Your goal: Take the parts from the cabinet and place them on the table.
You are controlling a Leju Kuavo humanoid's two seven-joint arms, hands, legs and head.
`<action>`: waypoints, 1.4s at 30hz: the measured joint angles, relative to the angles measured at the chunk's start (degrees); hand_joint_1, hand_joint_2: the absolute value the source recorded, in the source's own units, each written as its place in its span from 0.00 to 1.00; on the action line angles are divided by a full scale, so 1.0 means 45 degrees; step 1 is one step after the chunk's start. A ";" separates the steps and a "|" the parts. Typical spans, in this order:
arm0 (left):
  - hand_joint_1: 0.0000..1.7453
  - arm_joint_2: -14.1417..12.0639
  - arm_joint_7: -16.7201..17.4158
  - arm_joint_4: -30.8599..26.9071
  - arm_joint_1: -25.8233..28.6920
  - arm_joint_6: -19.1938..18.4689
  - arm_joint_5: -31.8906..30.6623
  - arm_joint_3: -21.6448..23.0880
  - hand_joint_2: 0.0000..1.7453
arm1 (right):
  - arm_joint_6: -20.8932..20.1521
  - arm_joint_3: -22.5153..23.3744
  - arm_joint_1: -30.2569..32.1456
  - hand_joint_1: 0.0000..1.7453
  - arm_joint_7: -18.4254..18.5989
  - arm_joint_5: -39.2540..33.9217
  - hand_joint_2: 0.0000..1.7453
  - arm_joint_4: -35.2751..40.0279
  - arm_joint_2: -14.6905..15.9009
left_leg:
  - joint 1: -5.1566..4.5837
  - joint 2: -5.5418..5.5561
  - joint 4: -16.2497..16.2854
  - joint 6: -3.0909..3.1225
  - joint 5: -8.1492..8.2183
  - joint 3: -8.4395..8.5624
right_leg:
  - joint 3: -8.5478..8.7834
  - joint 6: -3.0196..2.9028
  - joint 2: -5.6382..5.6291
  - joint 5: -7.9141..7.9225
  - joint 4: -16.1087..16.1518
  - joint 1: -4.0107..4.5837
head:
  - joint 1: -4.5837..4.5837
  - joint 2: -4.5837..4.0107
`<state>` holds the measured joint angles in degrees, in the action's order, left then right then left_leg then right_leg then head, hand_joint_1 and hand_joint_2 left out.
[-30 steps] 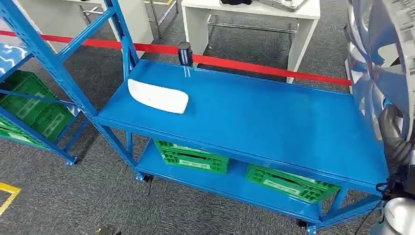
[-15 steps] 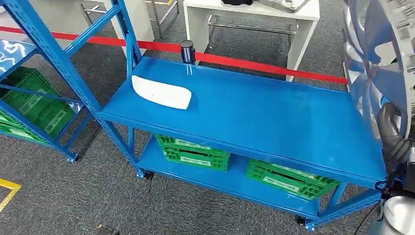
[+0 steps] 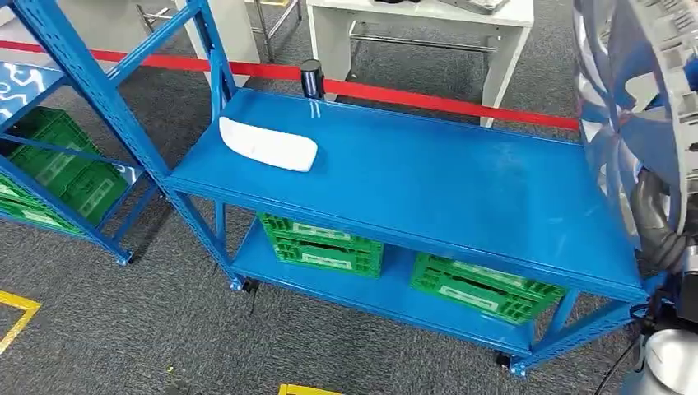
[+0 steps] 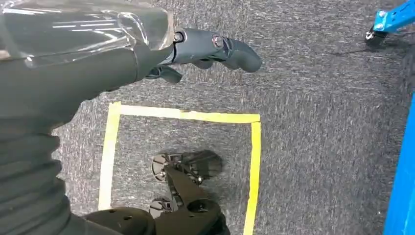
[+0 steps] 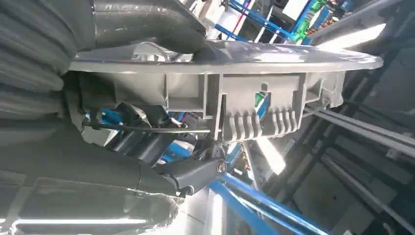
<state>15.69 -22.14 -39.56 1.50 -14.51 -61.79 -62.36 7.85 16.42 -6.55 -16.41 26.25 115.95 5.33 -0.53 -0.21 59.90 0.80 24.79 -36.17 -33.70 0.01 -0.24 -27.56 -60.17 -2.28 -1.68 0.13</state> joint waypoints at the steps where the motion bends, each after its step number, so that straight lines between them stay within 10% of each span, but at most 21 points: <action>1: 0.00 -0.0024 -0.0069 0.0039 0.0005 -0.0005 0.0005 -0.0005 1.00 | 0.0020 -0.0074 -0.0032 0.98 0.0000 -0.0005 1.00 -0.0015 -0.0005 | 0.0019 0.0031 0.0438 -0.0112 0.0470 -0.0149 | -0.0045 -0.0086 0.0008 0.0055 0.0001 -0.0006 | -0.0044 0.0000; 5: 0.00 -0.0170 -0.0243 0.0350 0.0001 0.0092 0.0068 -0.0059 1.00 | 0.0146 -0.0278 -0.0116 0.98 0.0000 -0.0020 1.00 -0.0165 -0.0015 | 0.0154 0.0028 0.3847 -0.0265 0.2240 -0.1396 | -0.0329 -0.0175 0.0011 0.0240 -0.0007 0.0073 | -0.0044 0.0000; 7: 0.00 -0.0267 -0.0292 0.0553 -0.0002 0.0199 0.0131 -0.0073 1.00 | 0.0185 -0.0359 -0.0136 0.98 0.0000 -0.0020 1.00 -0.0247 -0.0014 | 0.0145 0.0052 0.3047 -0.0149 0.1780 -0.0807 | -0.0431 -0.0177 0.0004 0.0338 -0.0006 0.0129 | -0.0053 0.0000; 9: 0.00 -0.0408 -0.0345 0.0719 -0.0051 0.0340 0.0155 -0.0073 1.00 | 0.0224 -0.0433 -0.0195 0.98 0.0000 -0.0020 1.00 -0.0277 -0.0010 | 0.0032 0.0094 0.0508 0.0271 0.0879 0.0741 | -0.0490 -0.0179 -0.0013 0.0446 0.0013 0.0223 | -0.0044 0.0000; 10: 0.00 -0.0530 -0.0370 0.0748 -0.0081 0.0384 0.0160 -0.0078 1.00 | 0.0233 -0.0452 -0.0215 0.98 0.0000 -0.0020 1.00 -0.0301 -0.0015 | -0.0049 0.0085 -0.0137 0.0446 0.1013 0.1080 | -0.0489 -0.0126 0.0003 0.0491 0.0037 0.0159 | -0.0015 0.0000; 14: 0.00 -0.0709 -0.0452 0.1011 -0.0073 0.0520 0.0253 -0.0097 1.00 | 0.0345 -0.0549 -0.0321 0.98 -0.0063 -0.0025 1.00 -0.0452 -0.0015 | -0.0243 -0.0002 -0.0359 0.0588 0.0655 0.1042 | -0.0469 0.0229 0.0037 0.0792 0.0304 0.0057 | -0.0029 0.0000; 17: 0.00 -0.0753 -0.0549 0.1224 -0.0125 0.0592 0.0282 -0.0122 1.00 | 0.0520 -0.0593 -0.0292 0.98 -0.0238 -0.0146 1.00 -0.0558 0.0107 | -0.0096 -0.0083 -0.1163 0.0686 -0.0063 0.1143 | -0.1004 0.0052 0.0058 0.0071 -0.0579 0.0150 | 0.0025 0.0000; 21: 0.00 -0.0767 -0.0617 0.1544 -0.0110 0.0680 0.0282 -0.0131 1.00 | 0.0704 -0.0632 -0.0124 0.98 -0.0296 -0.0350 1.00 -0.0660 0.0209 | -0.0091 -0.0088 -0.1113 0.0524 -0.0297 0.0745 | -0.1808 0.0172 0.0065 -0.1129 -0.3275 0.0129 | 0.0058 0.0000; 24: 0.00 -0.0782 -0.0675 0.1768 -0.0114 0.0782 0.0282 -0.0136 1.00 | 0.0748 -0.0729 -0.0144 0.98 -0.0296 -0.0472 1.00 -0.0690 0.0272 | -0.0027 -0.0091 -0.0780 0.0418 -0.0337 0.0422 | 0.0086 0.0639 0.0088 -0.0269 -0.0338 -0.0028 | 0.0048 0.0000; 30: 0.00 -0.0908 -0.0777 0.1899 -0.0048 0.0850 0.0369 -0.0170 1.00 | 0.0768 -0.0816 -0.0229 0.98 -0.0199 -0.0481 1.00 -0.0777 0.0282 | -0.0045 -0.0075 -0.0182 0.0101 -0.0310 -0.0087 | 0.0152 -0.0007 0.0039 -0.0056 0.0144 -0.0036 | 0.0039 0.0000; 34: 0.00 -0.0908 -0.0807 0.1933 -0.0055 0.0855 0.0374 -0.0185 1.00 | 0.0768 -0.0841 -0.0299 0.98 -0.0189 -0.0476 1.00 -0.0782 0.0291 | 0.0138 0.0017 0.2812 -0.0252 0.1759 -0.1138 | -0.0063 -0.0187 0.0046 0.0159 0.0135 0.0011 | -0.0044 0.0000; 36: 0.00 -0.0903 -0.0807 0.1963 -0.0047 0.0855 0.0374 -0.0185 1.00 | 0.0768 -0.0846 -0.0302 0.98 -0.0189 -0.0476 1.00 -0.0782 0.0291 | 0.0174 0.0018 0.3826 -0.0266 0.2098 -0.1401 | -0.0198 -0.0166 0.0042 0.0260 0.0130 0.0033 | -0.0053 0.0000; 40: 0.00 -0.0918 -0.0816 0.1987 -0.0069 0.0855 0.0374 -0.0185 1.00 | 0.0768 -0.0880 -0.0361 0.98 -0.0180 -0.0476 1.00 -0.0782 0.0291 | 0.0096 0.0120 0.0041 0.0145 0.0682 0.1057 | -0.0303 -0.0110 0.0014 0.0437 0.0158 0.0078 | -0.0044 0.0000; 42: 0.00 -0.0947 -0.0841 0.2001 -0.0079 0.0850 0.0374 -0.0180 1.00 | 0.0768 -0.0880 -0.0405 0.98 -0.0180 -0.0496 1.00 -0.0787 0.0316 | -0.0018 0.0074 -0.0328 0.0197 0.0766 0.1152 | -0.0331 0.0075 0.0039 0.0556 0.0221 0.0040 | -0.0025 0.0000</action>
<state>11.43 -25.92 -30.56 1.14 -10.69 -60.11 -63.17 11.30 12.46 -8.37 -17.22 24.02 112.41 6.75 -0.61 0.12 58.42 1.68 28.24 -30.99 -35.19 0.34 -0.07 -25.06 -59.17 -2.09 -1.79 0.13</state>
